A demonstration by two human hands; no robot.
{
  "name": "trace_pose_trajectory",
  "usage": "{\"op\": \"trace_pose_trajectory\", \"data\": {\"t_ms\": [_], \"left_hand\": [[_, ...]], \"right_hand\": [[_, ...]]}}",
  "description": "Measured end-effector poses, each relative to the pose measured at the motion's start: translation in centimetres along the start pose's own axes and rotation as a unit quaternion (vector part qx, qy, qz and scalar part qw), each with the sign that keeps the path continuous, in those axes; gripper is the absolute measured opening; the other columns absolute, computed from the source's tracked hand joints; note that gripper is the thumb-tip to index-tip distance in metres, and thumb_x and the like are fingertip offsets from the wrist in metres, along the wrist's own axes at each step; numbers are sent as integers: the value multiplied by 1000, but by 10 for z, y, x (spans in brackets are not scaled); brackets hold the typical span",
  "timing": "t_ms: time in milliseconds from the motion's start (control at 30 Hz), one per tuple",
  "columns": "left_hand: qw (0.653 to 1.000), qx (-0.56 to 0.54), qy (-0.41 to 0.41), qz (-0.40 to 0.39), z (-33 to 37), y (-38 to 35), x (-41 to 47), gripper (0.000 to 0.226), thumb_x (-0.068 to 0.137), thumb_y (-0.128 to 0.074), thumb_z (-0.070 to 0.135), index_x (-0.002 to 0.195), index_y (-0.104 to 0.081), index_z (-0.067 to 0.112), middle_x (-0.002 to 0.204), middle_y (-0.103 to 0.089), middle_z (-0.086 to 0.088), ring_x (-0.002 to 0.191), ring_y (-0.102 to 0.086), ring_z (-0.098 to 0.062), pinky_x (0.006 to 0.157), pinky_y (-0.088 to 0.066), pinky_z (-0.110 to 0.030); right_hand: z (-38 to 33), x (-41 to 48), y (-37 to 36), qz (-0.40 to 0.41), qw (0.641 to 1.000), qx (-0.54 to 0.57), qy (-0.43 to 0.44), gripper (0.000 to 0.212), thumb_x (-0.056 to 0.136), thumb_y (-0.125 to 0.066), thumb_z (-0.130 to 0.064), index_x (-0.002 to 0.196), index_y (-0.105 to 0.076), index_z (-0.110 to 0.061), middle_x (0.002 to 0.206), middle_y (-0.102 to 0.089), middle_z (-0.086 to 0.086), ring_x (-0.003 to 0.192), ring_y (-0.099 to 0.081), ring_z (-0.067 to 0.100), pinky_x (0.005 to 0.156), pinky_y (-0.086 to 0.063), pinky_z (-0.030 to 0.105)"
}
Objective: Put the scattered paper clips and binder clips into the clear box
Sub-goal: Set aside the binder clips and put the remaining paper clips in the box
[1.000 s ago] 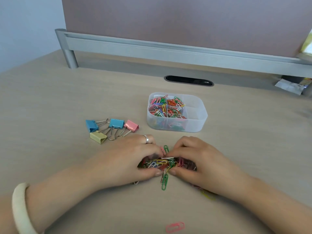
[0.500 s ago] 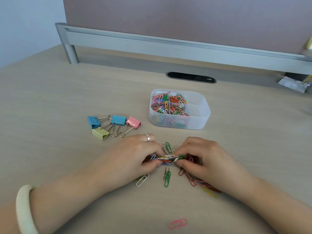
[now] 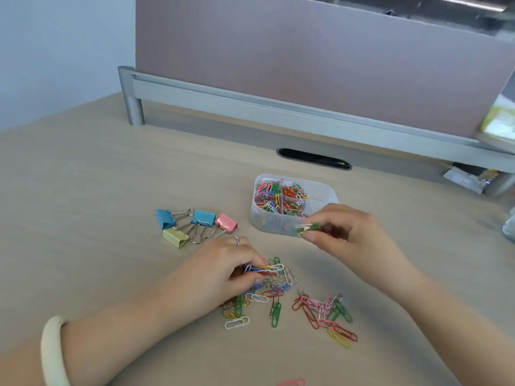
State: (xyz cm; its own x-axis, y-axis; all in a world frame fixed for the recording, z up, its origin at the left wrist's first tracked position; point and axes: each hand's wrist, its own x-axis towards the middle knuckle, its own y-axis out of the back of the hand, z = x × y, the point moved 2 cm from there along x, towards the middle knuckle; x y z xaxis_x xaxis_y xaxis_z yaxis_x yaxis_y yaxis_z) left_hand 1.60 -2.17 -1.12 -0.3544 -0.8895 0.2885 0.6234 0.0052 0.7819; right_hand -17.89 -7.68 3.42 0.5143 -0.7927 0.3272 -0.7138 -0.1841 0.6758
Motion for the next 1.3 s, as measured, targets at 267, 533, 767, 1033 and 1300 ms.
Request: {"op": "trace_pose_trajectory", "data": {"t_ms": [267,533,767,1033,1300], "left_hand": [[1000,-9,-14,24,-5,1,0,36,74,-43,52,88,-66,28,80,-64,11,76,-45,5,67,-29,-3],[999,-15,-38,11,-6,2,0,37,74,-40,51,89,-64,28,77,-50,24,78,-44,11,67,-27,3],[999,-22,-45,5,-6,4,0,37,74,-41,50,87,-67,27,78,-46,24,77,-40,18,67,-26,6],[999,-17,-36,13,-9,2,0,33,75,-45,48,89,-67,29,80,-60,16,77,-43,16,68,-27,6],[999,-9,-20,34,-12,2,0,33,73,-45,52,85,-66,29,77,-61,13,73,-43,19,67,-31,-1]], "right_hand": [[4,92,-19,-19,989,-149,12,8,78,-68,-15,84,-69,-10,69,-49,-7,57,-44,1,58,-30,17],[3,95,-28,-87,968,-235,-3,19,78,-67,-15,96,-71,-20,88,-51,-4,76,-46,10,68,-31,18],[6,85,-27,-97,992,-57,-59,26,84,-55,3,102,-67,-13,97,-70,7,85,-67,15,82,-51,22],[7,58,-2,-15,992,-123,-9,24,87,-55,-9,104,-65,-23,92,-72,-9,81,-58,-9,76,-38,3],[13,47,-17,-44,986,-153,59,30,91,-47,-6,114,-59,-21,103,-69,-11,106,-52,12,96,-35,21]]}}
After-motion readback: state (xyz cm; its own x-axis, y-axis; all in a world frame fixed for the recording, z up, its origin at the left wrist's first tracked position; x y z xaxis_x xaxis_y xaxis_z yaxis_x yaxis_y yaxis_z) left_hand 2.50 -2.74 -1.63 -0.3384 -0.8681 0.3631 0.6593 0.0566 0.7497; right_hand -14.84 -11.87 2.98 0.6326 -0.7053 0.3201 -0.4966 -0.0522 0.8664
